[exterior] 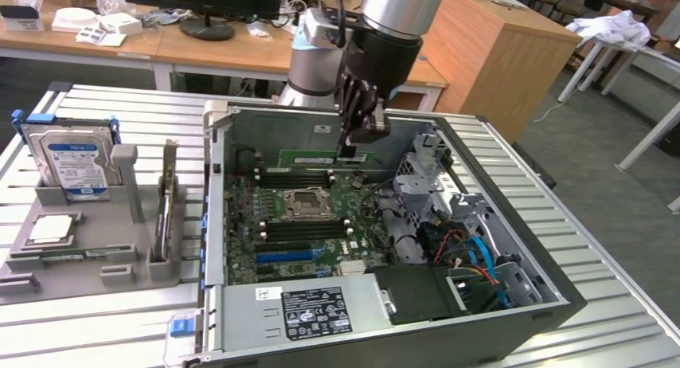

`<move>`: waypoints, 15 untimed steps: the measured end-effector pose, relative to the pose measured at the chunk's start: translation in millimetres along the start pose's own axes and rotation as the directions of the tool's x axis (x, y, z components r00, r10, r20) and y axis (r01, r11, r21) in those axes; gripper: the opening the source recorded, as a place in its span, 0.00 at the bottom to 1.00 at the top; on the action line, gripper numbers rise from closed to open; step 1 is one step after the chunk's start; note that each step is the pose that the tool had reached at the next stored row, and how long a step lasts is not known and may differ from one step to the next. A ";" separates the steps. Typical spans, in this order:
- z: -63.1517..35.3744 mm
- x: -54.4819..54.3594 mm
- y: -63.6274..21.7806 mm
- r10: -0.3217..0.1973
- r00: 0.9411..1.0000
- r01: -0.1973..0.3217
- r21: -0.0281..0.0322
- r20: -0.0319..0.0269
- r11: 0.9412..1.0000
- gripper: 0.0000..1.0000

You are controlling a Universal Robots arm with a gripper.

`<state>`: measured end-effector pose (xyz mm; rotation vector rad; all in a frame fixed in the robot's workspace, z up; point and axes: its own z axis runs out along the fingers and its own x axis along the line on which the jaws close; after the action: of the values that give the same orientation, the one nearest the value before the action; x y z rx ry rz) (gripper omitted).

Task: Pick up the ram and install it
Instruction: 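Pick up the ram and move it above insertion slot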

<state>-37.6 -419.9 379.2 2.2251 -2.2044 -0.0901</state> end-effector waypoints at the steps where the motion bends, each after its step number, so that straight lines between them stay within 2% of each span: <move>1: 0.2 -0.6 0.0 0.005 1.000 -0.005 0.000 0.000 1.000 0.11; 7: 1.2 -4.7 -0.1 0.028 1.000 -0.028 0.001 0.001 1.000 0.11; 15: 4.2 -4.8 -0.2 0.028 1.000 -0.028 0.001 0.001 1.000 0.11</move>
<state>-37.6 -415.0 375.2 2.1939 -2.2364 -0.0902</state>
